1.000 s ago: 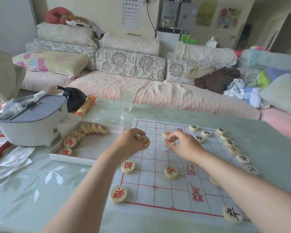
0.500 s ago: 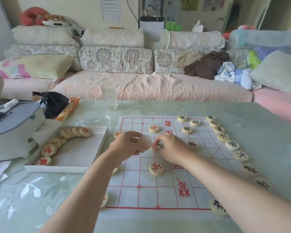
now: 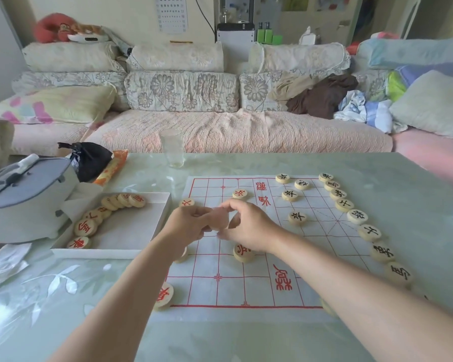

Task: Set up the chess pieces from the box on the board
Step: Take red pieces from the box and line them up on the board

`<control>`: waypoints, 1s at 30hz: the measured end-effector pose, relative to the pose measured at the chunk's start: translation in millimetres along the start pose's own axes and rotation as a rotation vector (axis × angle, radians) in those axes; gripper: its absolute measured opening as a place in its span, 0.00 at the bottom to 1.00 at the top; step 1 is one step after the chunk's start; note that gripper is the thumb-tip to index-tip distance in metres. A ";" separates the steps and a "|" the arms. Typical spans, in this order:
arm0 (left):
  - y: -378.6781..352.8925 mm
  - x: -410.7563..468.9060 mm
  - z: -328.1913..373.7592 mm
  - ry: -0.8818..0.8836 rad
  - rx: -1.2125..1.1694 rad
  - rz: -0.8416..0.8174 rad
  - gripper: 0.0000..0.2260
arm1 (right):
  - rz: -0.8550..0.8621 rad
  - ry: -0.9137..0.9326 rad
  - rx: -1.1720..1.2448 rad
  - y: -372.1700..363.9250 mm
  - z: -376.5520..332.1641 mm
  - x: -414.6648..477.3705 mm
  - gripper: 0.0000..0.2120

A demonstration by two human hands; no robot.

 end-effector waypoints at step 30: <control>55.5 -34.3 -43.6 -0.390 0.930 0.232 0.12 | -0.230 0.278 -0.500 -44.0 -32.4 -30.5 0.09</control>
Point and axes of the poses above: each hand's wrist, its own x-axis towards the middle knuckle, its own y-axis out of the back of the hand, z = x × y, the point moved 3 cm from there along x, towards the middle knuckle, and after that the axes turned 10 degrees about y, right-handed, at the moved point
